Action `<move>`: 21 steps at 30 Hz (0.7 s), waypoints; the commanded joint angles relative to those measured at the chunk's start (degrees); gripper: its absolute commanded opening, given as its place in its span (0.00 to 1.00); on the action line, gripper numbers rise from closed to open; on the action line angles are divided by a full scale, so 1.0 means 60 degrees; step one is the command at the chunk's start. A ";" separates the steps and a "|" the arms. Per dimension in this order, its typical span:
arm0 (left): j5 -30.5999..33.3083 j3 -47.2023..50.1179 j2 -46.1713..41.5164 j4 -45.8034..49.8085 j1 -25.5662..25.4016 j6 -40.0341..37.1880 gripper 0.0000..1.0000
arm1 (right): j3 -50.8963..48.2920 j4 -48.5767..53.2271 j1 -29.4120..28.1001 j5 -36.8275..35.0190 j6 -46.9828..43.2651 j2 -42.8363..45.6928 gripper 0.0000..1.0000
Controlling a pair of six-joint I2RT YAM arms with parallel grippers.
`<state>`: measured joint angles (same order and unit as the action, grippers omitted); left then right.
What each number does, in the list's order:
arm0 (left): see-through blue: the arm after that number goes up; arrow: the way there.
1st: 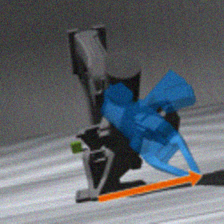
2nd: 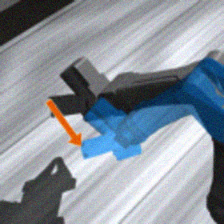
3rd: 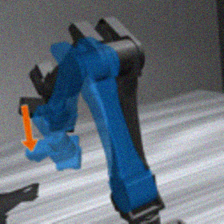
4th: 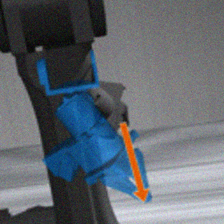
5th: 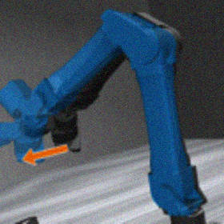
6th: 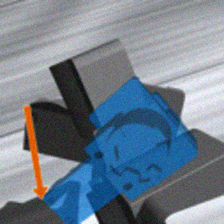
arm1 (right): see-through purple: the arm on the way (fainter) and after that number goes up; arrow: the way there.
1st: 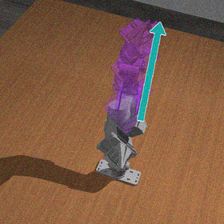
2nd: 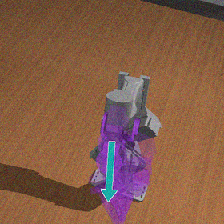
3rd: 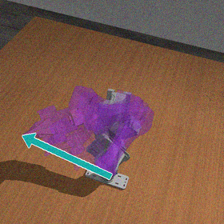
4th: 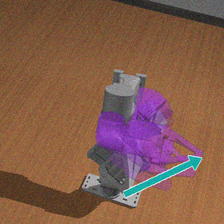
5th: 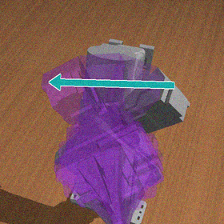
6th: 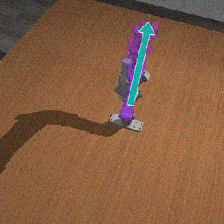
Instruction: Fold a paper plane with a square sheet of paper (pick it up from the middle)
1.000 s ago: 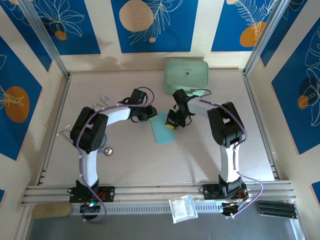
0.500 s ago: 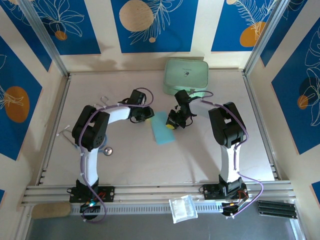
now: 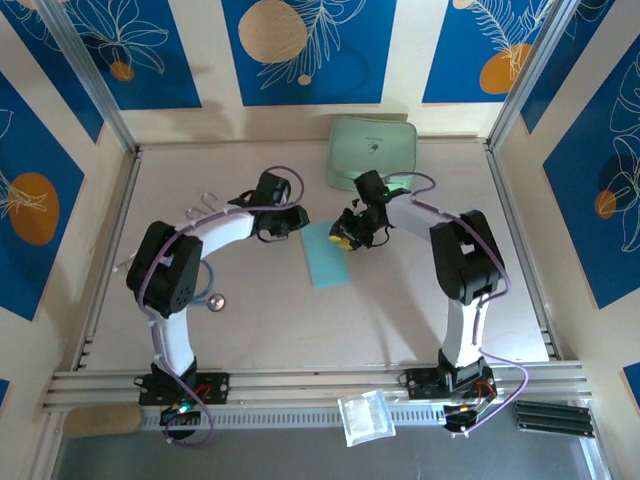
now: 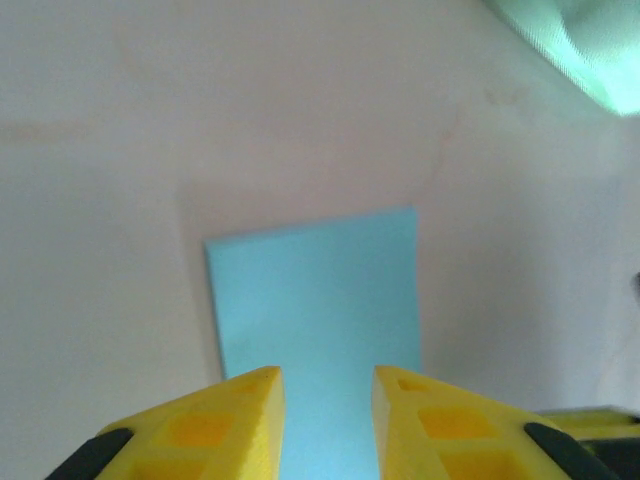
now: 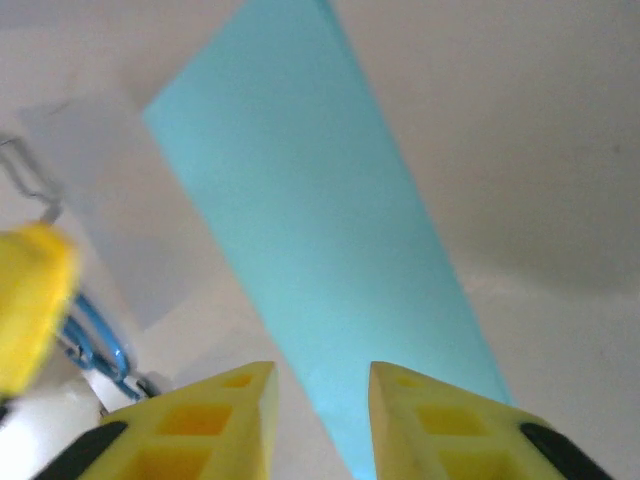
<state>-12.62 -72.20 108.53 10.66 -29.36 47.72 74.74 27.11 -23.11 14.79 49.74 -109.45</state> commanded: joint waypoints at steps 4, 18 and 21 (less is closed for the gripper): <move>-0.0584 0.0681 -0.0027 -0.0392 -0.0400 0.1319 0.26 | -0.1126 -0.0280 0.0560 -0.0050 -0.0630 0.1093 0.41; -0.0194 -0.0070 0.1187 -0.0132 -0.0054 0.0557 0.21 | -0.2656 -0.0805 0.0969 0.0700 -0.1112 0.1460 0.42; -0.0349 -0.0484 0.1543 0.0148 0.0038 -0.0088 0.21 | -0.2701 -0.0906 0.0976 0.0671 -0.1068 0.1433 0.42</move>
<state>-14.52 -72.23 115.33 9.21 -30.04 51.59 59.18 22.65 -17.23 17.02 43.90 -102.15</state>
